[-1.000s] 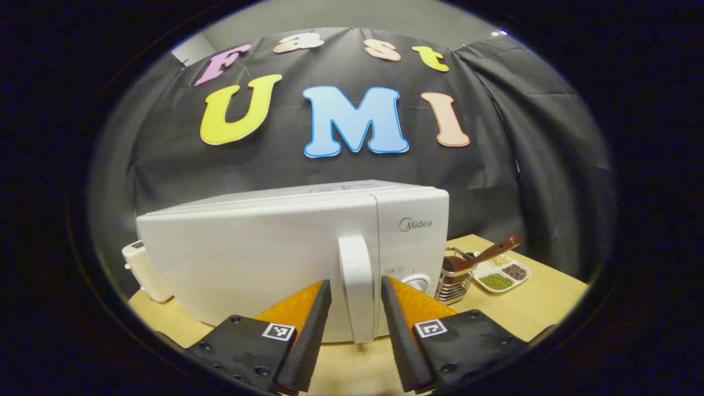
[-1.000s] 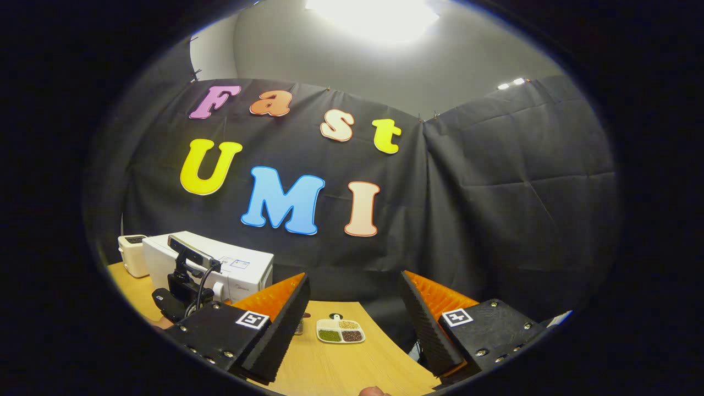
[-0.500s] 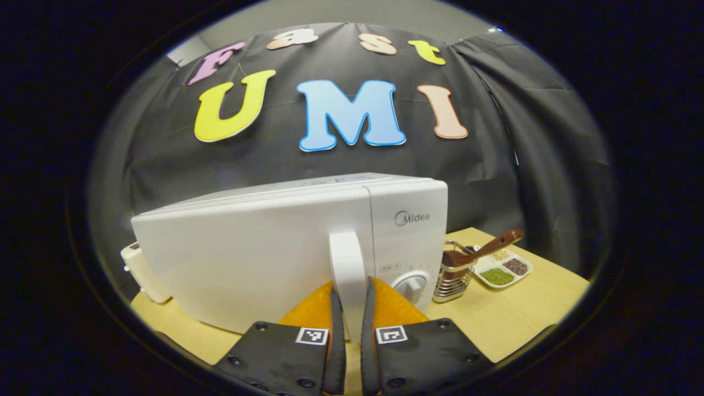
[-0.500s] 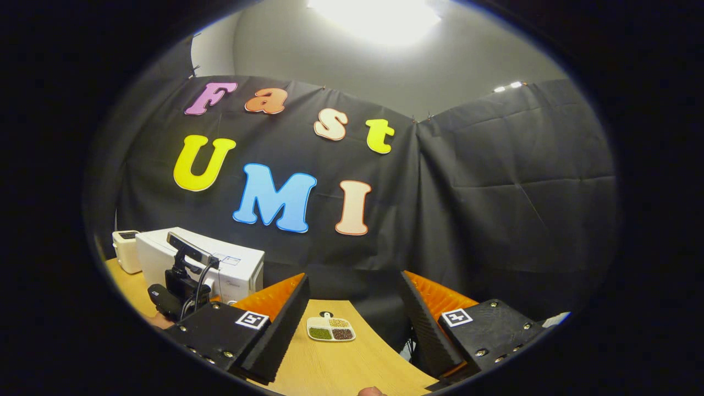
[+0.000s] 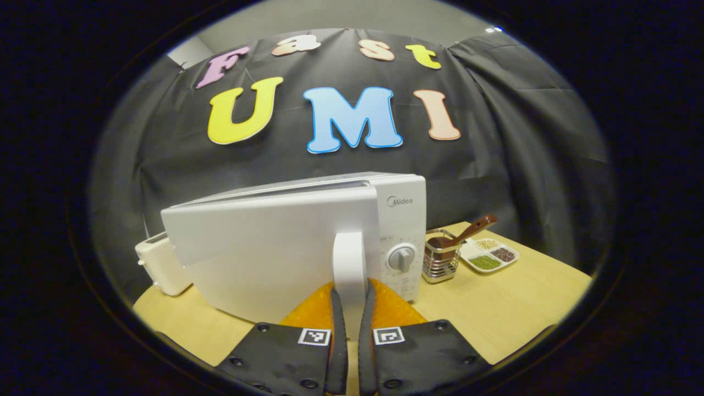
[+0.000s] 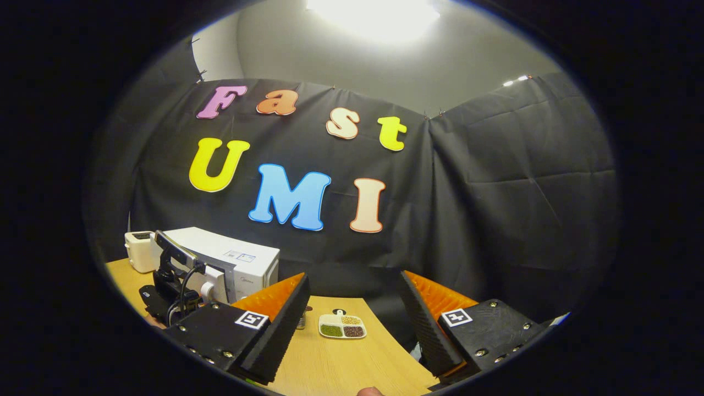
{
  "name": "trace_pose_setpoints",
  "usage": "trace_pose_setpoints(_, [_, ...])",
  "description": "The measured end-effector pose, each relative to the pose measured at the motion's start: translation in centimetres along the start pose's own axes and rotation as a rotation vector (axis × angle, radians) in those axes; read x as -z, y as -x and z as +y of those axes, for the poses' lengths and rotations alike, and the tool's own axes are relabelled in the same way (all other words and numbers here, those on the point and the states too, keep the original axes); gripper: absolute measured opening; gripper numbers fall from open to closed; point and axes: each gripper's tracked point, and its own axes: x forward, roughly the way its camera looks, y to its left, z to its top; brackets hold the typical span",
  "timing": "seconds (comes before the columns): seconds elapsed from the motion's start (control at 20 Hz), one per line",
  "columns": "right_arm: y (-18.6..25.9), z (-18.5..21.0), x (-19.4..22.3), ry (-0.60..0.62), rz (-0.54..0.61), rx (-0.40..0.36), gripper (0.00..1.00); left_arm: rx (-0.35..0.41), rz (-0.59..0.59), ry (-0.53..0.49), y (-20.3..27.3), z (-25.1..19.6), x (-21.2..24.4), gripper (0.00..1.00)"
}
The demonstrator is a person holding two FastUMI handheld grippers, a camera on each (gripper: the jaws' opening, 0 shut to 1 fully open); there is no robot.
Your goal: Open the microwave oven with the left hand, put the food in, and close the microwave oven.
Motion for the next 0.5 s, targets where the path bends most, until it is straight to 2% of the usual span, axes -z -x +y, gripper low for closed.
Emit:
trace_pose_setpoints(0.15, [0.3,0.8,-0.5,-0.034,-0.021,-0.078,0.98,-0.036,0.013,0.004,4.1,1.5,0.8,0.14])
trace_pose_setpoints(0.5, [2.8,3.4,-1.5,-0.104,-0.069,-0.274,0.98,-0.223,0.052,0.005,12.4,6.5,3.2,0.14])
